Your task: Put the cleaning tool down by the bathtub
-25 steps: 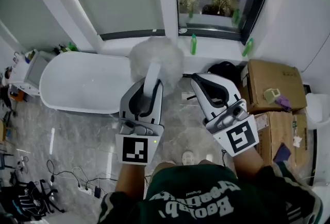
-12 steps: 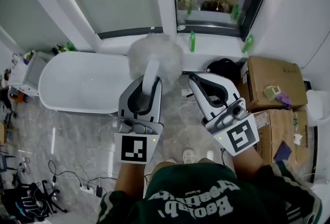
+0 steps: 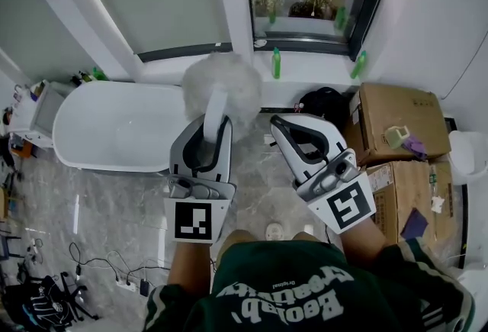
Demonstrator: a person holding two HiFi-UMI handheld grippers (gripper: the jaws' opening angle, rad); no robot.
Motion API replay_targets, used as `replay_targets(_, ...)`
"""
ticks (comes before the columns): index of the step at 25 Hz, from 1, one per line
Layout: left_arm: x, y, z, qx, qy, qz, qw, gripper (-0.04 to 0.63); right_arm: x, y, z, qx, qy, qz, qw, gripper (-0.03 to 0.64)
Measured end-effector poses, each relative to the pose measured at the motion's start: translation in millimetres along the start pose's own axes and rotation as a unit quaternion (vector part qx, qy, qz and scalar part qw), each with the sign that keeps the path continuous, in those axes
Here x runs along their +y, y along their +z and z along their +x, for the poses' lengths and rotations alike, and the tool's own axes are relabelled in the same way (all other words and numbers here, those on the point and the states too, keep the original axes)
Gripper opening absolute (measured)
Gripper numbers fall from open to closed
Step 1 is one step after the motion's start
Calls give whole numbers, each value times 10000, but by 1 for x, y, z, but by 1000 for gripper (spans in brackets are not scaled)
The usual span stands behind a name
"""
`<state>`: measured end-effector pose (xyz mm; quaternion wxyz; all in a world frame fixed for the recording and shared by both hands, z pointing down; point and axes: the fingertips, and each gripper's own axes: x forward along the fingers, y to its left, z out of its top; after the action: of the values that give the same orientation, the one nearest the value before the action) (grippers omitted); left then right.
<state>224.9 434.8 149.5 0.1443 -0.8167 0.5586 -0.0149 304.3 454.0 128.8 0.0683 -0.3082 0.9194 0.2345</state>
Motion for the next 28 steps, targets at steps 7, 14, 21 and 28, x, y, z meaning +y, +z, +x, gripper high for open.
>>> replay_targets(7,-10,-2,5,-5,-98,-72,9999,91,-3,-7,-7,35,-9,81,10000,15)
replay_targets(14,-1,-14,14,107,-44,-135,9998,91,-7,-19,3,63,-30,80,9999,15)
replay_targets(21,15,-36,46,125,-157,-160,9997,91,-19,-43,31,-16,-28,263,9996,15)
replay_targets(28,66,-74,114,4,-292,-186,9994,91,-49,-93,97,53,-75,163,9998,15)
